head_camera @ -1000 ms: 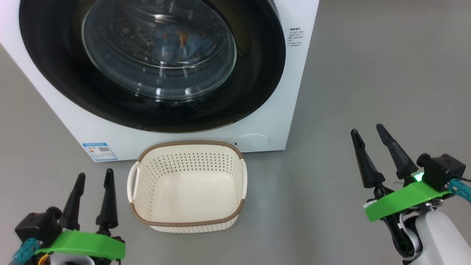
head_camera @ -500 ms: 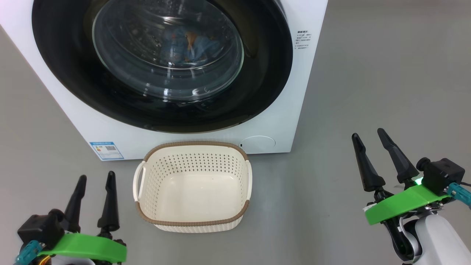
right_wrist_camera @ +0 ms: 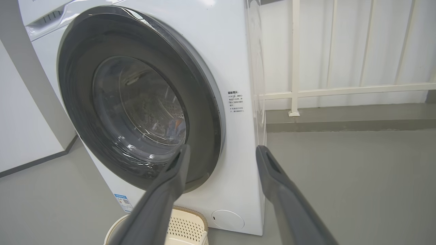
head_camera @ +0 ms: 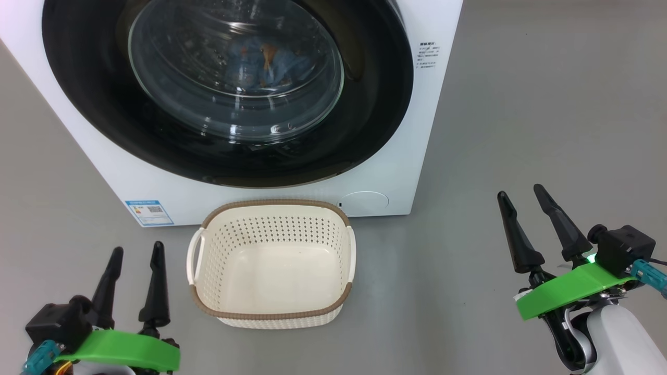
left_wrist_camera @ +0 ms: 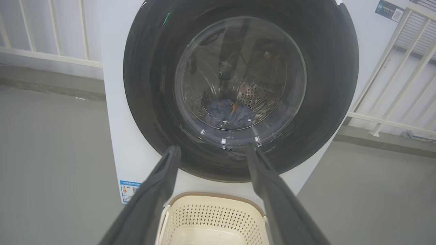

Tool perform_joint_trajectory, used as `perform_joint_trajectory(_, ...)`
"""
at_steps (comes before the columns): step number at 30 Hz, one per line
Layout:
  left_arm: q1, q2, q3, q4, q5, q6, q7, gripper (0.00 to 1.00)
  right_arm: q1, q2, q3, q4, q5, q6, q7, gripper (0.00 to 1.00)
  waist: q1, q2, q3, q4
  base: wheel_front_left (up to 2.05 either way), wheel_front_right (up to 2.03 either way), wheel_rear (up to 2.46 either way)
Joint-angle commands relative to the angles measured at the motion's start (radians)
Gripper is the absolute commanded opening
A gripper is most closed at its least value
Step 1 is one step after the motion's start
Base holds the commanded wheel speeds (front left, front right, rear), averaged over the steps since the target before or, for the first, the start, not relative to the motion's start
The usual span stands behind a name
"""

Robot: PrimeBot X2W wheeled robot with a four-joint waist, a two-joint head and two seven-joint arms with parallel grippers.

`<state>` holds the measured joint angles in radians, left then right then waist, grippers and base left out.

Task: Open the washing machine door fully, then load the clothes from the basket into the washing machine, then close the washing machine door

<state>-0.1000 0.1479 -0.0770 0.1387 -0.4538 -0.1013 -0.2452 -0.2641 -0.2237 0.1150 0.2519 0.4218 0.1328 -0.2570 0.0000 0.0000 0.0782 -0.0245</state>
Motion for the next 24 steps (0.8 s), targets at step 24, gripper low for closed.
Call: perform_joint_trajectory(24,-0.021,0.033,0.023,-0.026,0.01,0.011,-0.01,1.0,0.0,0.002,0.02,-0.021,-0.018,-0.002,-0.005,1.0,0.0,0.0,0.011,-0.001,0.0,0.0,0.0)
